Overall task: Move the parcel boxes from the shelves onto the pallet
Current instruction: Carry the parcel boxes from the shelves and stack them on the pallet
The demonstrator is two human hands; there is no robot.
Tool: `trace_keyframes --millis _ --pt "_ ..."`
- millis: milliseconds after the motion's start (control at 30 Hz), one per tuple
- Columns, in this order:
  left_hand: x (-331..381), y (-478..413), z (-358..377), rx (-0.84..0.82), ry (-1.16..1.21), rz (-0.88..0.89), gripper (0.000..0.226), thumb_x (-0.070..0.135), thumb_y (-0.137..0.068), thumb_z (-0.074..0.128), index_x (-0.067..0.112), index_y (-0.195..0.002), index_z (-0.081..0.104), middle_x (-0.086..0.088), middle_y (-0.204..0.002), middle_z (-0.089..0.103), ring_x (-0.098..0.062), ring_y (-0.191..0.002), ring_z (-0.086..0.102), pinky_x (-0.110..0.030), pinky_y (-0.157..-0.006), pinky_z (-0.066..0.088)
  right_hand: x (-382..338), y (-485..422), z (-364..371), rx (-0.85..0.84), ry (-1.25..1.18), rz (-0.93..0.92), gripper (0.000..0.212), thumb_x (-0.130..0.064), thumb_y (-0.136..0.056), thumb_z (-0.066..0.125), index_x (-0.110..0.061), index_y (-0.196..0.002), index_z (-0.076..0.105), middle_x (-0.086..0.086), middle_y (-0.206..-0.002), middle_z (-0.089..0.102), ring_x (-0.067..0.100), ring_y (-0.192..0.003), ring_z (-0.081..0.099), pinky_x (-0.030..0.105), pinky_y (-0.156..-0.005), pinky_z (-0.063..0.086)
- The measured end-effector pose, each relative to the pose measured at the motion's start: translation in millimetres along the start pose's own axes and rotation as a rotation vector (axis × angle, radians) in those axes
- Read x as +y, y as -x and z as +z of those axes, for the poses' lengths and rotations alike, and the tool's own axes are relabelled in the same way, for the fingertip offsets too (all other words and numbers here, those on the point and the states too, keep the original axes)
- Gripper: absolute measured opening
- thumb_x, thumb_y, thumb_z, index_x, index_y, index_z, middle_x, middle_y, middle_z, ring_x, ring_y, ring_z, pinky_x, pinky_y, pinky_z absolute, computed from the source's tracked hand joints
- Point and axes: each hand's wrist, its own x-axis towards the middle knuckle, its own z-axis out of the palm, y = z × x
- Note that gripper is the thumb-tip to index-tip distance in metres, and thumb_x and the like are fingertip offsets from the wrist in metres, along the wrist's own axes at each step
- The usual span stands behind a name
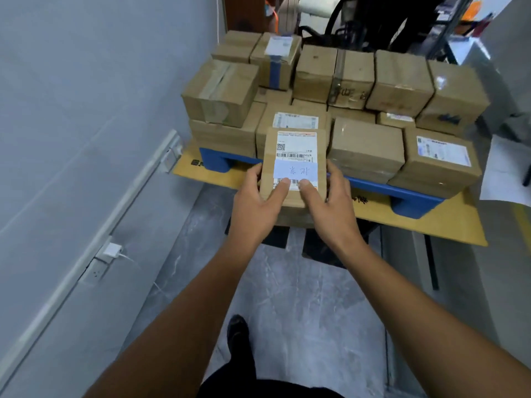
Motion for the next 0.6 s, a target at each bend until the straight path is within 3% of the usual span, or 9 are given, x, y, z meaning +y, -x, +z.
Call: trace_keyframes --millis 100,233,367,433,500,600 --pt "1.1 -49.8 -16.1 -0.046 -0.018 0.012 0.058 0.062 -0.087 0.069 0.04 -0.138 0.052 0.03 -0.117 0.068 0.013 -0.109 0.062 -0.01 -0.081 0.05 -15.3 -38.3 21.4 0.04 -0.002 -0.011 0.066 -0.048 -0.102 0.06 -0.034 -0.16 0.033 -0.012 -0.149 0.041 0.001 -0.135 0.039 0.024 -0.106 0.033" --pt "-0.8 -106.3 -29.8 -0.064 -0.087 0.075 0.07 0.067 -0.089 0.061 0.033 -0.148 0.047 0.017 -0.144 0.059 0.002 -0.13 0.053 -0.026 -0.104 0.046 -25.0 -87.2 42.5 0.073 0.012 0.031 0.075 -0.054 -0.101 0.057 -0.031 -0.165 0.026 -0.004 -0.164 0.033 0.012 -0.148 0.035 0.035 -0.115 0.035" --pt "0.6 -154.5 -34.1 -0.049 -0.206 0.143 0.071 0.071 -0.092 0.055 0.034 -0.151 0.043 0.015 -0.153 0.048 0.009 -0.128 0.039 -0.008 -0.093 0.029 -28.5 -134.5 54.5 0.091 0.029 0.075 0.075 -0.054 -0.1 0.057 -0.031 -0.164 0.027 -0.002 -0.161 0.033 0.015 -0.147 0.038 0.042 -0.118 0.037" --pt "0.0 -178.7 -32.3 -0.049 -0.245 0.167 0.068 0.068 -0.095 0.056 0.032 -0.151 0.044 0.014 -0.152 0.049 0.012 -0.123 0.037 -0.007 -0.092 0.027 -28.9 -158.2 60.8 0.093 0.042 0.092 0.074 -0.055 -0.098 0.056 -0.031 -0.163 0.03 0.0 -0.16 0.036 0.018 -0.146 0.039 0.048 -0.119 0.038" --pt "0.4 -204.5 -29.3 -0.036 -0.297 0.192 0.066 0.064 -0.097 0.056 0.027 -0.151 0.046 0.011 -0.15 0.051 0.006 -0.125 0.041 -0.015 -0.097 0.032 -26.6 -181.8 67.2 0.094 0.043 0.094 0.07 -0.054 -0.097 0.055 -0.032 -0.16 0.034 -0.001 -0.154 0.043 0.016 -0.138 0.045 0.047 -0.114 0.043" --pt "2.0 -240.8 -26.1 -0.023 -0.396 0.244 0.061 0.052 -0.102 0.055 0.016 -0.15 0.049 -0.001 -0.148 0.054 -0.015 -0.137 0.047 -0.035 -0.11 0.041 -21.2 -213.6 75.8 0.079 0.027 0.095 0.064 -0.049 -0.101 0.057 -0.034 -0.159 0.034 -0.009 -0.143 0.043 0.002 -0.122 0.043 0.032 -0.102 0.039"
